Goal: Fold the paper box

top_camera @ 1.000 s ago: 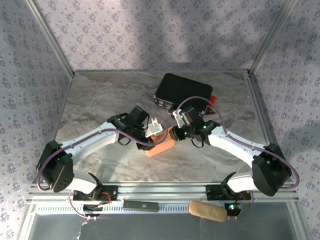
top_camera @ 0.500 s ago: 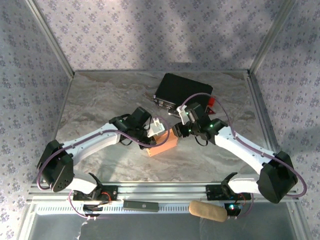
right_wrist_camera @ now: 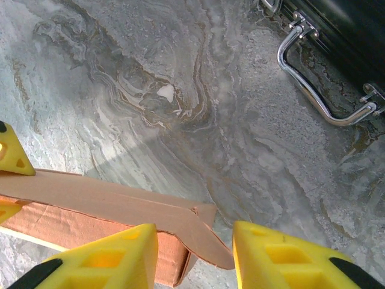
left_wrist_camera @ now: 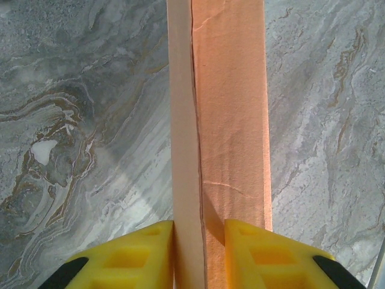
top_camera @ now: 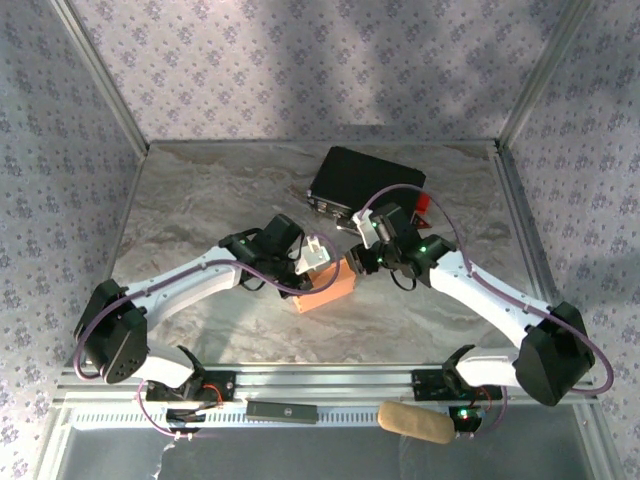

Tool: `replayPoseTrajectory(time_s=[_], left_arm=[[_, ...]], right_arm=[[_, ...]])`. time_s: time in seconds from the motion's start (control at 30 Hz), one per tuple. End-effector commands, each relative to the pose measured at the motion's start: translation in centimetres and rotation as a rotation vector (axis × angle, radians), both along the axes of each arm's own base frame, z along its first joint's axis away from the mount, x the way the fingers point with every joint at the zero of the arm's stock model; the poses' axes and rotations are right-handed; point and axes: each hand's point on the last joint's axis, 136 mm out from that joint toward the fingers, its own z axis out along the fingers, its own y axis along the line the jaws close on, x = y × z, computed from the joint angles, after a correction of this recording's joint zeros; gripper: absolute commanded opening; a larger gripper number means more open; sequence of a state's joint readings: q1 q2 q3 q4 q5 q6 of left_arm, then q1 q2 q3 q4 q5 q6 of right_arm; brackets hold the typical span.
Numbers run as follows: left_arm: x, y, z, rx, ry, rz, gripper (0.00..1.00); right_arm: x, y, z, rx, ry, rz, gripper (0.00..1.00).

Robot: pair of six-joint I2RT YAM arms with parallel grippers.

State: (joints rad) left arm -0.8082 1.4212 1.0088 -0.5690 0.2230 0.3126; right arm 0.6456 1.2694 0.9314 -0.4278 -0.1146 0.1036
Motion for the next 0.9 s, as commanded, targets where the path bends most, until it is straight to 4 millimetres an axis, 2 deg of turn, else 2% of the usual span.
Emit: replayPoseTrajectory(time_s=[0.0, 0.2, 0.37, 0.73, 0.87], left_arm=[[-0.5, 0.6, -1.4, 0.055, 0.025, -0.002, 0.26], [-0.5, 0.7, -1.6, 0.066, 0.027, -0.007, 0.26], [-0.4, 0.6, -1.6, 0.07, 0.025, -0.011, 0.26], [-0.4, 0.5, -1.7, 0.071, 0.029, -0.017, 0.26], [-0.4, 0.4, -1.8, 0.072, 0.032, -0.018, 0.26]], right_arm=[[-0.3, -1.1, -0.4, -0.044, 0.002, 0.0, 0.4], [-0.9, -1.0, 1.3, 0.029, -0.047, 0.015, 0.45], [-1.2, -0.8, 1.0, 0.044, -0.034, 0.038, 0.45], [-0.7, -0.8, -0.9, -0.031, -0.004, 0.056, 0.44], [-0.7, -0.7, -1.0, -0.023, 0.0, 0.056, 0.41]])
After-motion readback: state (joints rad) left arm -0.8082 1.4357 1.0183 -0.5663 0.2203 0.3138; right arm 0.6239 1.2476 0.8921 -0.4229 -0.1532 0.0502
